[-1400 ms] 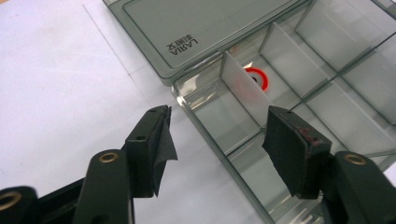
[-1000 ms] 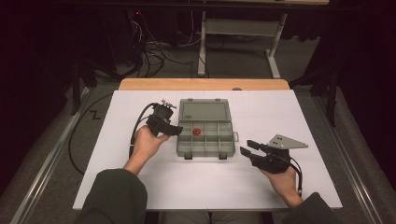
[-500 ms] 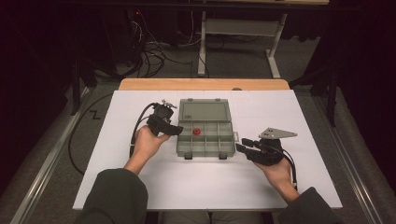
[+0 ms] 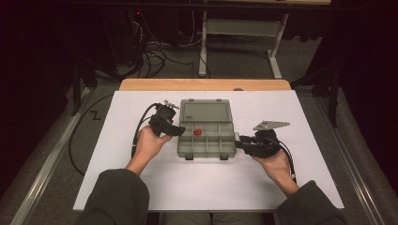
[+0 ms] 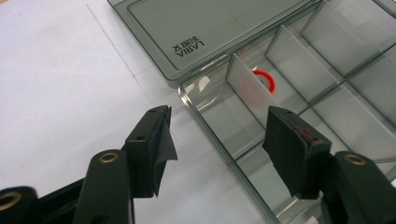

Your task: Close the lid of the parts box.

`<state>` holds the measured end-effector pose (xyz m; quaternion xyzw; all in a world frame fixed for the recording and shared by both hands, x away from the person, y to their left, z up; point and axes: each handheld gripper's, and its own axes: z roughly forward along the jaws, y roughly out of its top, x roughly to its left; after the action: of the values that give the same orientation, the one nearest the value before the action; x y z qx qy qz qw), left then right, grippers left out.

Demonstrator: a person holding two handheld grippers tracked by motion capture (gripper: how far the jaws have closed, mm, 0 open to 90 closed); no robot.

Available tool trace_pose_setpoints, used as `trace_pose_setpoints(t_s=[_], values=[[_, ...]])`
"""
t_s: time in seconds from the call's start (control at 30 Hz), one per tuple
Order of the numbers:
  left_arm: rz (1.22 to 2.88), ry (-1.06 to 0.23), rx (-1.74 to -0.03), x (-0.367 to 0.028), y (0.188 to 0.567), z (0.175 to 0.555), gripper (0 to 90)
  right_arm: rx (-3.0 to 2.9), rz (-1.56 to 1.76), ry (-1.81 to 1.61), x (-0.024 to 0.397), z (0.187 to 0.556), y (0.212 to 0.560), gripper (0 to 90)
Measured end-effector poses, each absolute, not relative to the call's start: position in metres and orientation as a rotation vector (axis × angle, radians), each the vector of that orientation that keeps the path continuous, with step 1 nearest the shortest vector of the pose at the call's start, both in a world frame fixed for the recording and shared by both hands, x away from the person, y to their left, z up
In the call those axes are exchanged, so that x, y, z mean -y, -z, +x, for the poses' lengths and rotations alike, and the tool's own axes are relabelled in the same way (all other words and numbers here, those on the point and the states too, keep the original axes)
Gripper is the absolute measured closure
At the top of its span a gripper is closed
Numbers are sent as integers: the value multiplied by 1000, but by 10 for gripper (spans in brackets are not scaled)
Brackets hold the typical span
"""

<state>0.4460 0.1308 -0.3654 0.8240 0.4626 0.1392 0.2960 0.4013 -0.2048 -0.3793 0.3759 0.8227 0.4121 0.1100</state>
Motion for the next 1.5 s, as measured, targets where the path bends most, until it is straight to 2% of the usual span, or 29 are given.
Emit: trace_pose_setpoints(t_s=[0.83, 1.5], values=[[2193, -391, -1174, -126, 365, 446, 410, -2550, 1286, -977, 189, 448, 382, 690], [2197, -408, -1160, -121, 362, 463, 420, -2584, 1347, -914, 183, 461, 386, 738]])
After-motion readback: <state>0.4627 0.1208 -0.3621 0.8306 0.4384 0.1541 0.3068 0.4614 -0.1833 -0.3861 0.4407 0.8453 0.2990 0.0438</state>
